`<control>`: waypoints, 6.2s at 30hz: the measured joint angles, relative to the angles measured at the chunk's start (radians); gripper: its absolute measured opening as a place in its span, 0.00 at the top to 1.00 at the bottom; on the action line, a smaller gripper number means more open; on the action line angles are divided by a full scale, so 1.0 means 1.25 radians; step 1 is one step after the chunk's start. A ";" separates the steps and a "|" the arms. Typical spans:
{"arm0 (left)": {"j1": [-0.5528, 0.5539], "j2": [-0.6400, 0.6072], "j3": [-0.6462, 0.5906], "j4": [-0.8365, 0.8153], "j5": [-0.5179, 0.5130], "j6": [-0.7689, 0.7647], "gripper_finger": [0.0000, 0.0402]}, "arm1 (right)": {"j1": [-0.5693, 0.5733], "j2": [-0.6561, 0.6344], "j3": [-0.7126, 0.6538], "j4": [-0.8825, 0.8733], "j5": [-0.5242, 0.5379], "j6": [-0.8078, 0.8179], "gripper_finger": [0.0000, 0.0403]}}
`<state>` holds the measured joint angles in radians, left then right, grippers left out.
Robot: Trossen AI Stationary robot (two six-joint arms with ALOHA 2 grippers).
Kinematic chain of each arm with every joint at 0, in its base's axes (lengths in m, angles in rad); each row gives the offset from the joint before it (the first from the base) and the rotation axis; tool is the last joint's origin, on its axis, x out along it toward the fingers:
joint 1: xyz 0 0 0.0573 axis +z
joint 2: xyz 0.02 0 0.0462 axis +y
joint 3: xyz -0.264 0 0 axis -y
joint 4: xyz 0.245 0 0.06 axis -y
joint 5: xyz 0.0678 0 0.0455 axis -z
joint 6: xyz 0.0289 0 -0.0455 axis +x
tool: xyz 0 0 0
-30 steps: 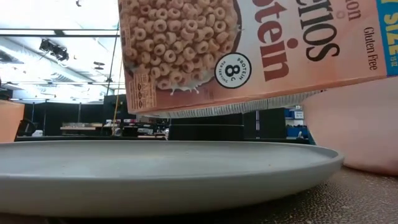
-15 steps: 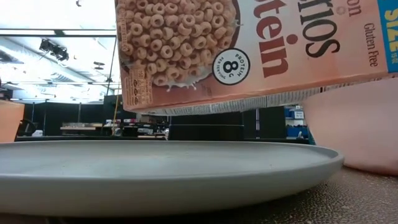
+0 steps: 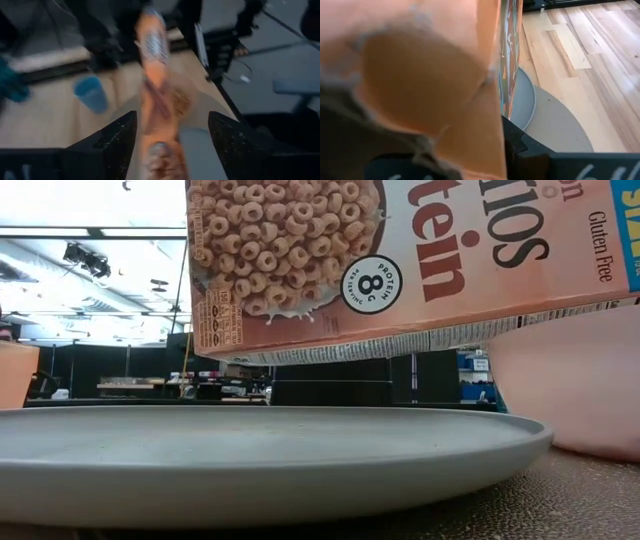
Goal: Arrange a breakfast setting
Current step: Pour the cereal from the cereal box into the orange bowl
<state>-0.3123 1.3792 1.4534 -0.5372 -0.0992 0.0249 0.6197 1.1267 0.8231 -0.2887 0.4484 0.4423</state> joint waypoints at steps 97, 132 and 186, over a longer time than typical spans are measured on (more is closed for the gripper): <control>-0.047 0.060 -0.065 0.082 -0.181 -0.030 0.97 | 0.269 -0.317 0.000 0.166 0.344 -0.394 0.59; 0.135 -0.722 -0.890 0.639 -0.615 0.073 0.97 | 0.200 -0.082 0.000 0.196 0.434 -0.309 0.59; 0.677 -0.936 -1.156 0.624 -0.712 0.028 0.97 | 0.197 -0.039 0.000 0.194 0.415 -0.263 0.59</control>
<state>0.5341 0.2089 0.0078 0.2429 -0.9896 0.0595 0.8661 1.0782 0.8227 -0.0463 0.9668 0.1131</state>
